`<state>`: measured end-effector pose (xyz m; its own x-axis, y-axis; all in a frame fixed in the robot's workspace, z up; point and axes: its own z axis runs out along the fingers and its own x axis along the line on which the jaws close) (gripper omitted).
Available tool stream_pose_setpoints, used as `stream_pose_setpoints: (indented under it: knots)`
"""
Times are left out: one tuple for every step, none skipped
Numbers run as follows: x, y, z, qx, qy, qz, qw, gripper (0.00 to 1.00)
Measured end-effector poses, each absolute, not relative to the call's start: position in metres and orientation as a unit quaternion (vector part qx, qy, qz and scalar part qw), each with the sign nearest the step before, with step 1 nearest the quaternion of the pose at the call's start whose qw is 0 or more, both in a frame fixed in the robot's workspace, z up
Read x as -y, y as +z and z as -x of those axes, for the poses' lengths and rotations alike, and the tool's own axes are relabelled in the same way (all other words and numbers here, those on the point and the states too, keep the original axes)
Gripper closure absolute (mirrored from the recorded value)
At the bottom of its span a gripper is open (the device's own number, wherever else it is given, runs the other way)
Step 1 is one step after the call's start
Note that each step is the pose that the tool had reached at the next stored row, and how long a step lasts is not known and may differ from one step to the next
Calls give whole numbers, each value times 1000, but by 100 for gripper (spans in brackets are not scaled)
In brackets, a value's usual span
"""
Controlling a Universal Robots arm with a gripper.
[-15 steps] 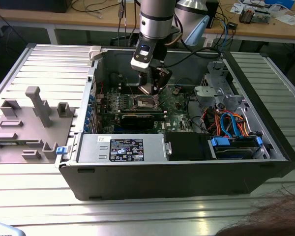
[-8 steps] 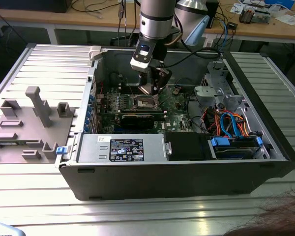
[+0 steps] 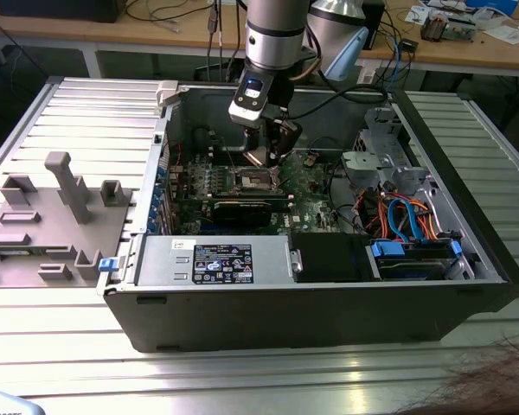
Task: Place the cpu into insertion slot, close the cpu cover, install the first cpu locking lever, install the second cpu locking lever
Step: 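Place the cpu into insertion slot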
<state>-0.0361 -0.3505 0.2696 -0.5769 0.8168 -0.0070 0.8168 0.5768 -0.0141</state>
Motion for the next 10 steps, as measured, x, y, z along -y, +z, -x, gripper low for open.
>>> stream_pose_setpoints:
  knots:
    - [350, 270, 36, 888, 8, 460, 0, 45]
    - [350, 270, 36, 887, 8, 461, 0, 45]
    - [350, 269, 36, 887, 8, 463, 0, 45]
    - [350, 269, 36, 886, 8, 463, 0, 45]
    - [350, 269, 36, 886, 8, 464, 0, 45]
    - [350, 269, 36, 886, 8, 464, 0, 45]
    - [350, 269, 36, 885, 8, 465, 0, 45]
    - [350, 269, 36, 885, 8, 466, 0, 45]
    - [350, 269, 36, 885, 8, 466, 0, 45]
    - [350, 269, 36, 884, 8, 467, 0, 45]
